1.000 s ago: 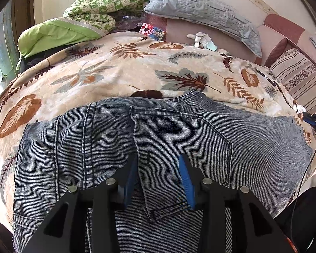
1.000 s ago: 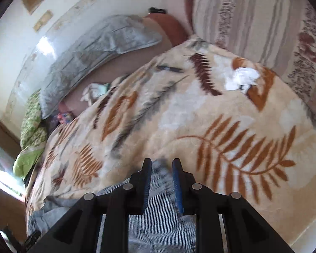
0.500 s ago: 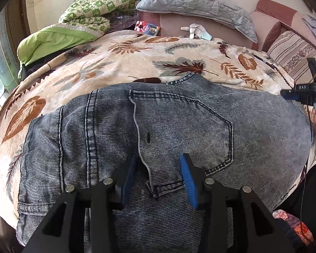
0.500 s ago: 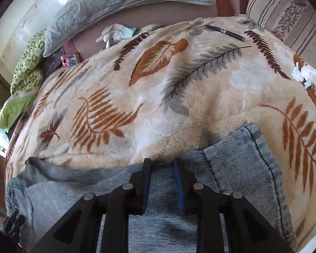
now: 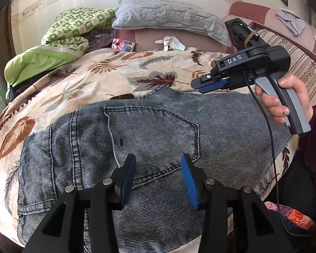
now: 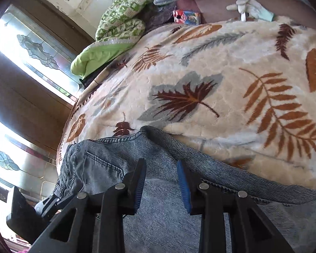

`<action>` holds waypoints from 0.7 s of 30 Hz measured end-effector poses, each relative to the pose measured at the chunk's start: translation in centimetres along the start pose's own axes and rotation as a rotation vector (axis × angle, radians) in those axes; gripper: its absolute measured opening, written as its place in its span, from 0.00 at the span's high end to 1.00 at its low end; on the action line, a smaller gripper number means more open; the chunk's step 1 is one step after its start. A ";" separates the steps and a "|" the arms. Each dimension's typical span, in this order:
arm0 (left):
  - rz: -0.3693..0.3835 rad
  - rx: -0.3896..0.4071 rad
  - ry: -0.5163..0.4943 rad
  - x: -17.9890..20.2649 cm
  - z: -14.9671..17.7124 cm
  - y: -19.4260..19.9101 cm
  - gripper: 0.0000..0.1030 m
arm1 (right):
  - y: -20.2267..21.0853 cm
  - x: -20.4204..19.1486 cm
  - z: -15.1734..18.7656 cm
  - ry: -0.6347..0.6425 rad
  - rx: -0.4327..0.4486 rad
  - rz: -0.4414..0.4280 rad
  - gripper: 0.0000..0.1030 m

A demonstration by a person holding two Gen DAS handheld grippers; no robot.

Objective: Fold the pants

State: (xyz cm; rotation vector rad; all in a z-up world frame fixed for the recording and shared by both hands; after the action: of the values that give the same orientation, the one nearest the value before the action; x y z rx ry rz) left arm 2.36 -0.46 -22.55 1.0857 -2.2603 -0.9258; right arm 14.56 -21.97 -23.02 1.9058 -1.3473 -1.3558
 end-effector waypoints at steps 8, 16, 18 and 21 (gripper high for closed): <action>0.042 -0.051 -0.015 0.2 0.4 -0.8 0.50 | -2.5 0.4 -0.2 0.044 -0.019 0.031 0.64; 0.060 -0.069 -0.031 0.7 0.6 -0.9 0.46 | -3.3 -0.3 -1.0 0.063 -0.016 0.023 0.41; 0.067 -0.067 -0.020 0.6 0.5 -0.8 0.46 | -3.9 -0.9 -0.5 0.093 -0.033 0.052 0.43; 0.071 -0.063 -0.011 0.5 0.5 -0.6 0.46 | -4.8 -1.9 -0.1 0.151 -0.040 0.125 0.69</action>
State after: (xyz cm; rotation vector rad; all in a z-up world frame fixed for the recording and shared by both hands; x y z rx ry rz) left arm 2.07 -0.98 -23.29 0.9685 -2.2477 -0.9697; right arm 16.72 -18.24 -25.81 1.8266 -1.3309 -1.1461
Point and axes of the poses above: each gripper's, at about its wrist camera, not at the fingertips, and y roughly against the way its jaws point, x to its right, z to its underside, the point moved 3 cm from there along -y, roughly the way its jaws point, and after that the axes turned 5 degrees about z, right-handed, at the moved point
